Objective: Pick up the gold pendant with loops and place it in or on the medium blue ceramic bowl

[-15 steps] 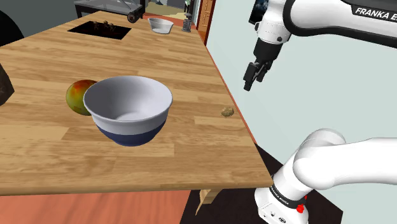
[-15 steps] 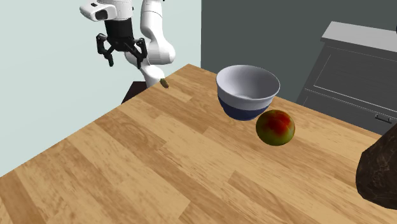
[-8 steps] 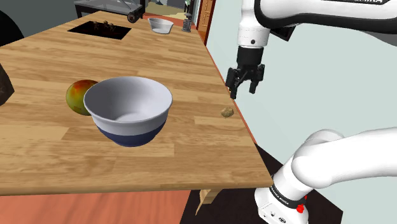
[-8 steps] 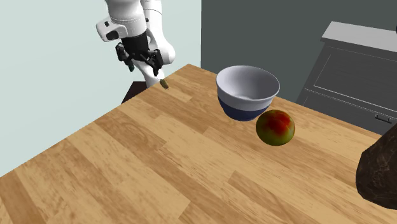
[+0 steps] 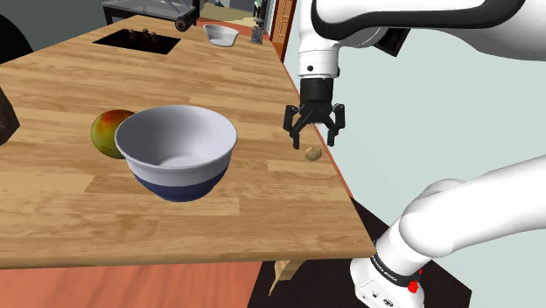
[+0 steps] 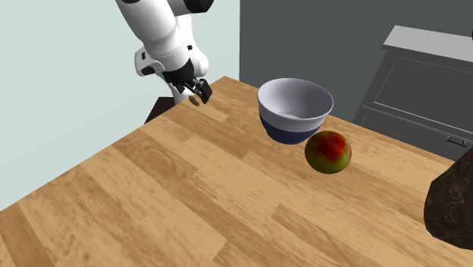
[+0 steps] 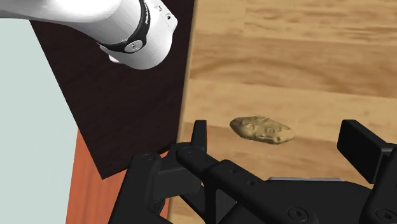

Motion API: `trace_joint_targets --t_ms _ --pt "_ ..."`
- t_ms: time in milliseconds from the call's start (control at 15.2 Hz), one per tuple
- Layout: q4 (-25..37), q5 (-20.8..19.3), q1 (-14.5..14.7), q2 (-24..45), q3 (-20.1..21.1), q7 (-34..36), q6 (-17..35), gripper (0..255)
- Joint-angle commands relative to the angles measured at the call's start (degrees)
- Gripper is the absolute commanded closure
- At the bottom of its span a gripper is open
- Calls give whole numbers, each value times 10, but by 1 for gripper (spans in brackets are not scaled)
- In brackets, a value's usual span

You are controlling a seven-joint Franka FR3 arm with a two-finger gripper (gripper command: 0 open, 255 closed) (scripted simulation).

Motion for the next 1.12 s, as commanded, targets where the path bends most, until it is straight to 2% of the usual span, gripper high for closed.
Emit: trace_joint_targets --t_ms 0,198,726,792,1056 --pt "-18 5 1 -5 3 2 12 0" --pt "-42 9 4 -13 6 0 28 0" --pt "-41 9 4 -13 6 0 28 0" --pt "-41 9 4 -13 6 0 28 255" --pt "-41 9 4 -13 6 0 28 255"
